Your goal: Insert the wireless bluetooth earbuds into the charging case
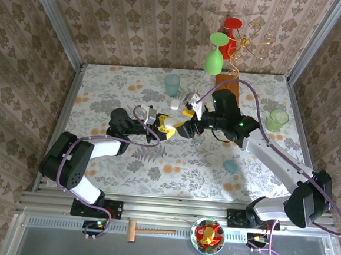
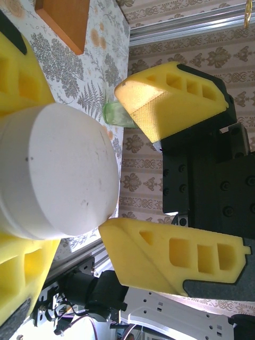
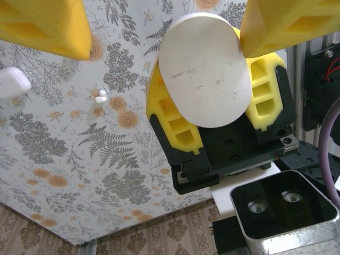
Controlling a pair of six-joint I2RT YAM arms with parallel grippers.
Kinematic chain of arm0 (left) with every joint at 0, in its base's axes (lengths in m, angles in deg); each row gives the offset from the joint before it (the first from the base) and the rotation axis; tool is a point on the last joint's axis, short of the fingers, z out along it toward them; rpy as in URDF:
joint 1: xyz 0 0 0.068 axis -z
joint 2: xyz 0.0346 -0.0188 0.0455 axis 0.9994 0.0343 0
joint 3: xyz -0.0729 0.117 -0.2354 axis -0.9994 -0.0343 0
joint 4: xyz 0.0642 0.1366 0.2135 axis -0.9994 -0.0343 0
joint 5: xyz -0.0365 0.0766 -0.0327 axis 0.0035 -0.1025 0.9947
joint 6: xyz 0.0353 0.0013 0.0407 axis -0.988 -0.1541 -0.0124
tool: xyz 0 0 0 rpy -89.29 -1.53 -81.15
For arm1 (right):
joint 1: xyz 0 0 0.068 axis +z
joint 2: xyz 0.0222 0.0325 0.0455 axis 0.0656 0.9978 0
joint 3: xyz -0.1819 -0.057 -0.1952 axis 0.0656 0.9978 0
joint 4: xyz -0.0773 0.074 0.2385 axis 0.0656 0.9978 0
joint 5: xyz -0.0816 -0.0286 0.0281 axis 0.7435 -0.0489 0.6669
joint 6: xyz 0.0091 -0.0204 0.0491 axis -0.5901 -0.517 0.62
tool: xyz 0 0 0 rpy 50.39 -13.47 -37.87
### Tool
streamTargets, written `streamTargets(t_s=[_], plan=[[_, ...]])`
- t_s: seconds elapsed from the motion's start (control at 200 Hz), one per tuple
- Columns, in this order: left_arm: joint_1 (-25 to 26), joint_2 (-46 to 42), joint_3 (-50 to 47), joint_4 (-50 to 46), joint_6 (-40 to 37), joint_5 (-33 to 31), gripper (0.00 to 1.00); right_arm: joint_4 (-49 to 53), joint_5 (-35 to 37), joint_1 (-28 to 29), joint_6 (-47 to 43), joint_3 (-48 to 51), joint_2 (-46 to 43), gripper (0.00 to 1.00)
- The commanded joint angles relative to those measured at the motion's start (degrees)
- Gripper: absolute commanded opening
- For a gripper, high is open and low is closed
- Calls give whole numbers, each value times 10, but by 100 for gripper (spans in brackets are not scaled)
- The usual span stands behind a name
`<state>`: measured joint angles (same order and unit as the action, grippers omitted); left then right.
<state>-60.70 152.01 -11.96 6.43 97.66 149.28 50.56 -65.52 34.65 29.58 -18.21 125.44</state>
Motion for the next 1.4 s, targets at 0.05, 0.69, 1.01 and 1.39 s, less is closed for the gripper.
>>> streamTargets(t_s=[0.05, 0.69, 1.01, 1.39], plan=[[7, -8, -11, 19, -1, 34, 23, -29, 34, -14, 35, -25, 12, 72], [6, -18, -7, 19, 4, 32, 23, -12, 39, -26, 47, -52, 33, 71], [1, -6, 1, 19, 10, 23, 23, -30, -43, -21, 46, -38, 0, 74], [-2, -4, 5, 19, 12, 20, 23, -27, -36, -12, 8, -24, 16, 73]])
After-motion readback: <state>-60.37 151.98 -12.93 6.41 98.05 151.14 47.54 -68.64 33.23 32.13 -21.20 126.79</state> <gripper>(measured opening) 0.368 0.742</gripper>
